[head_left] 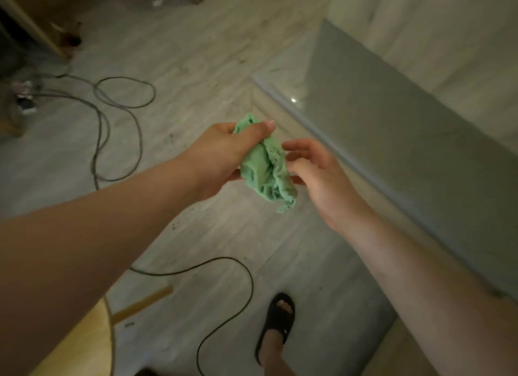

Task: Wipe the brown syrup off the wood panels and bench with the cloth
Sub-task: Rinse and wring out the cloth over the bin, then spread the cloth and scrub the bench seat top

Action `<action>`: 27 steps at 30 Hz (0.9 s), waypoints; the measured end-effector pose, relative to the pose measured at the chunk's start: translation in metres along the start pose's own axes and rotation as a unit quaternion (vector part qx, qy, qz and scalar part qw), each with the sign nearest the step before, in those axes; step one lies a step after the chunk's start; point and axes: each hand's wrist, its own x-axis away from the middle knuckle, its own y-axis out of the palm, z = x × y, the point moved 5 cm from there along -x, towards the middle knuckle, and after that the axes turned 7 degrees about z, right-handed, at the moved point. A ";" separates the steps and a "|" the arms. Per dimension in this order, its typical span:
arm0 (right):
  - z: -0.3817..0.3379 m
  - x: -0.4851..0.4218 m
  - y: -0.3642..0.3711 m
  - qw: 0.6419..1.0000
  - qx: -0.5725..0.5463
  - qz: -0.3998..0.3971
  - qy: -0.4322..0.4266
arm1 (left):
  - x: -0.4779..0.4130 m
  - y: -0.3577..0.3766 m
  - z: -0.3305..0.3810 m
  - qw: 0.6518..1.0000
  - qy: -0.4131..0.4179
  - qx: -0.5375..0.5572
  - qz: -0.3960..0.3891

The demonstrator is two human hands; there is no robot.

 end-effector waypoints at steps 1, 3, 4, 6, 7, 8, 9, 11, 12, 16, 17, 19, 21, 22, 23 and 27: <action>-0.003 -0.006 -0.026 1.000 -0.017 0.012 -0.006 | -0.008 0.028 0.007 1.000 -0.013 -0.024 -0.013; -0.006 -0.012 -0.057 0.999 -0.031 0.012 -0.023 | -0.019 0.066 0.015 0.996 -0.033 -0.052 -0.066; -0.007 -0.017 -0.078 0.999 -0.025 0.019 -0.033 | -0.024 0.091 0.022 0.992 -0.035 -0.064 -0.104; -0.005 -0.026 -0.114 0.997 -0.021 0.062 -0.037 | -0.032 0.130 0.032 0.983 -0.025 -0.069 -0.170; -0.001 -0.031 -0.130 0.995 -0.031 0.089 -0.033 | -0.033 0.144 0.036 0.978 -0.018 -0.061 -0.196; 0.001 -0.035 -0.152 0.992 -0.051 0.116 -0.027 | -0.037 0.162 0.041 0.973 -0.015 -0.053 -0.222; 0.004 -0.038 -0.169 0.987 -0.074 0.139 -0.010 | -0.042 0.177 0.044 0.969 -0.015 -0.043 -0.243; 0.009 -0.041 -0.198 0.975 -0.127 0.178 0.033 | -0.053 0.198 0.048 0.963 -0.017 -0.024 -0.266; 0.015 -0.043 -0.209 0.967 -0.142 0.205 0.051 | -0.060 0.206 0.048 0.964 -0.019 -0.019 -0.265; 0.027 -0.054 -0.236 0.948 -0.128 0.280 0.075 | -0.091 0.240 0.045 0.974 -0.010 -0.053 -0.222; 0.030 -0.059 -0.239 0.950 -0.130 0.275 0.073 | -0.098 0.246 0.045 0.975 -0.005 -0.073 -0.208; 0.027 -0.070 -0.238 0.965 -0.082 0.245 0.041 | -0.114 0.257 0.047 0.975 -0.001 -0.107 -0.196; 0.021 -0.086 -0.232 0.979 0.000 0.204 0.013 | -0.133 0.265 0.053 0.965 -0.005 -0.127 -0.228; 0.019 -0.096 -0.229 0.979 0.019 0.205 0.010 | -0.142 0.268 0.056 0.956 -0.007 -0.138 -0.260; 0.018 -0.107 -0.226 0.976 0.023 0.216 0.006 | -0.152 0.270 0.060 0.945 -0.008 -0.147 -0.293; 0.010 -0.164 -0.215 0.960 -0.116 0.252 0.030 | -0.207 0.255 0.081 0.933 -0.020 -0.109 -0.342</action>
